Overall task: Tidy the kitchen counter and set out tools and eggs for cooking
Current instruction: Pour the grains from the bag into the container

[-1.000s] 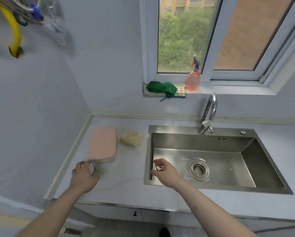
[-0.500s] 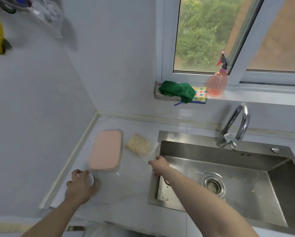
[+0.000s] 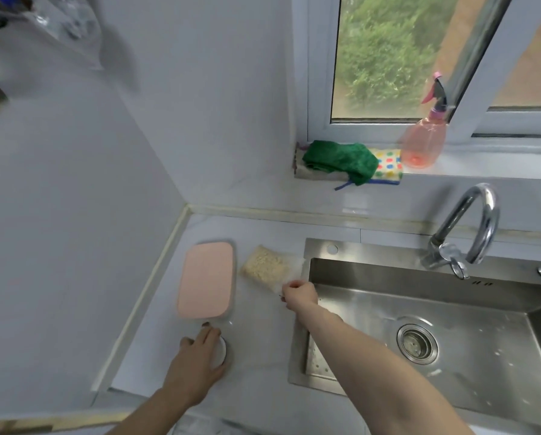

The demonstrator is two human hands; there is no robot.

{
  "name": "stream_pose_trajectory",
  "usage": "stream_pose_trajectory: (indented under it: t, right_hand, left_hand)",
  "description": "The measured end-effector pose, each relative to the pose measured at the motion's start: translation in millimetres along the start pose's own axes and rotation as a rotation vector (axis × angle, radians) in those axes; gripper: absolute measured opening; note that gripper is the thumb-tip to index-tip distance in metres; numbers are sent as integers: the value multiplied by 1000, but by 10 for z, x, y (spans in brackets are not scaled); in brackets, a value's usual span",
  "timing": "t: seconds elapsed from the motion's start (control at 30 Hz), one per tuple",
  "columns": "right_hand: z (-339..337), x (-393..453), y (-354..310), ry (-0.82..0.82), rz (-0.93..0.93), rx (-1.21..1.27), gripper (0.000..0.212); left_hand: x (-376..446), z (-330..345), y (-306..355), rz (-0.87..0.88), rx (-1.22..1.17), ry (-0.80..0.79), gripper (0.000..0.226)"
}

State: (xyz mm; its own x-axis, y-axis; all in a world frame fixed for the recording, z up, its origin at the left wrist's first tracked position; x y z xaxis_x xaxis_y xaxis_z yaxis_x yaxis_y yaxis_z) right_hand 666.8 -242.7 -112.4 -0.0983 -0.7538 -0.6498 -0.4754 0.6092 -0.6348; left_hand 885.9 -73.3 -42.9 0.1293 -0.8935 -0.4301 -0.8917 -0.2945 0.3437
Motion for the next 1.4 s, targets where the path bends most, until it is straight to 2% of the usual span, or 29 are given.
stream_pose_trajectory:
  t: [0.17, 0.3, 0.37, 0.5, 0.57, 0.7, 1.03, 1.4]
  right_hand:
    - [-266, -694, -422, 31, -383, -100, 17]
    - [-552, -1377, -301, 53, -501, -162, 13]
    - [-685, -1647, -86, 50, -481, -193, 14]
    - [-929, -2216, 441, 186, -437, -227, 18]
    - [-989, -2522, 710, 251, -395, -253, 22]
    - [-1034, -3101, 1166, 389, -317, -223, 19]
    - [-1385, -4525, 2266, 741, -113, -152, 20]
    - [-1825, -6623, 4362, 1002, 155, 20, 17]
  left_hand:
    - [50, 42, 82, 10, 100, -69, 56]
    - [78, 33, 62, 30, 121, -81, 60]
    - [95, 66, 69, 56, 147, -81, 60]
    - [77, 112, 26, 84, 82, -33, 47]
    - [67, 140, 3, 179, 45, -30, 48]
    - [-214, 333, 289, 390, 3, -134, 59]
    - [-1667, 744, 1611, 906, -32, -259, 75]
    - [-3884, 1750, 2937, 1321, -135, -405, 78]
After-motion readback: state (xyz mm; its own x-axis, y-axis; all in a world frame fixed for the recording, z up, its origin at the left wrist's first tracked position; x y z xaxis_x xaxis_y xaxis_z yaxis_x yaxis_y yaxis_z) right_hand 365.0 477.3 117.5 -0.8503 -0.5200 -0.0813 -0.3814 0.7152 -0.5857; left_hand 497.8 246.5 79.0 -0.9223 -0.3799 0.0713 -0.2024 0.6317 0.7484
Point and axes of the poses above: each hand's wrist, its own x-axis towards the middle knuckle, its own z-axis out of the palm, y = z × x, the point moved 3 cm from there along x, towards the middle knuckle, and after that the axes turned 14 degrees about -x, right-handed, at the moved point
